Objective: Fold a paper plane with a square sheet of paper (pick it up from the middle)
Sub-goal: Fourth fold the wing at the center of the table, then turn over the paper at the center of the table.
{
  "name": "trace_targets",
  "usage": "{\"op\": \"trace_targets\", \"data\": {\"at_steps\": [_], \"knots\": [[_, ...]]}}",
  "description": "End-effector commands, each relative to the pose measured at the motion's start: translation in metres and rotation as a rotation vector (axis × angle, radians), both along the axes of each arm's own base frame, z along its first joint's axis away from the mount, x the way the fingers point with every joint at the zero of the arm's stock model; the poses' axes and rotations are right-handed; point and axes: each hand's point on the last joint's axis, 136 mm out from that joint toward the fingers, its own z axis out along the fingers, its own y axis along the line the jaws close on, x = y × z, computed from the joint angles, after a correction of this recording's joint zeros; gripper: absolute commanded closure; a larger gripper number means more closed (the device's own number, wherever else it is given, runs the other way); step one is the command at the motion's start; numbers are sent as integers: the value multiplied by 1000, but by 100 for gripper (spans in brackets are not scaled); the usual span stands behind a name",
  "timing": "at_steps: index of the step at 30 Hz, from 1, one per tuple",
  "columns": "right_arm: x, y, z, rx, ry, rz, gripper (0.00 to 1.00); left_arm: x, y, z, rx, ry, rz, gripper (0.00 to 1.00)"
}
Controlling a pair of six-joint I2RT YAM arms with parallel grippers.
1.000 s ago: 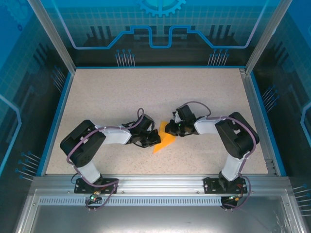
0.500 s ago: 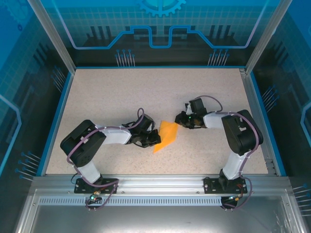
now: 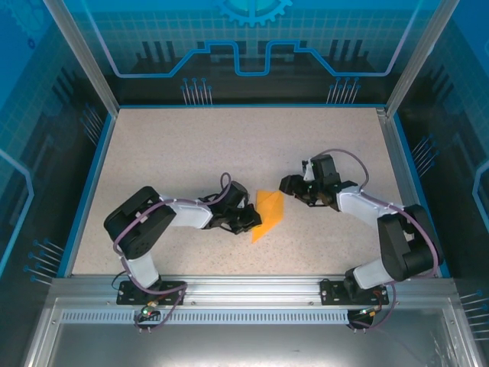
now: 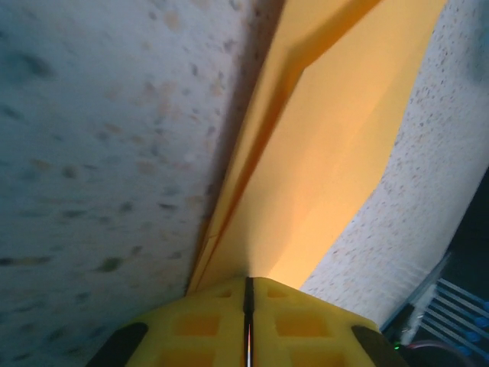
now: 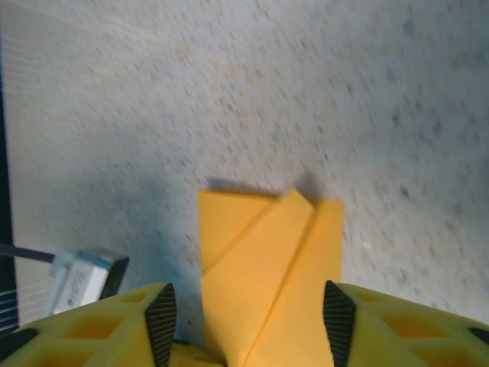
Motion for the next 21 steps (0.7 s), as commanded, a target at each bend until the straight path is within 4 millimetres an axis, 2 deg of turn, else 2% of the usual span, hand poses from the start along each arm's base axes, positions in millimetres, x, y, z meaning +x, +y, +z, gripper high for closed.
{"op": "trace_targets", "data": {"at_steps": [1, 3, 6, 10, 13, 16, 21], "knots": [[-36, -7, -21, -51, 146, -25, 41, -3, -13, 4, -26, 30, 32, 87], [-44, -3, -25, -29, 181, -28, 41, -1, 0, 10, 52, -3, 37, 80], [-53, 5, -31, -19, 209, -35, 37, 4, 22, 22, 139, -79, 27, 77], [-59, 14, -37, -38, 231, -30, 34, 16, 40, 33, 170, -121, 1, 71], [-60, 20, -41, -32, 257, -23, 34, 25, 42, 40, 159, -145, -25, 70], [-59, 22, -44, -25, 266, -35, 35, 30, 34, 47, 148, -171, -76, 67], [-58, 24, -47, -17, 275, -26, 35, 34, 29, 44, 168, -163, -116, 66]]}}
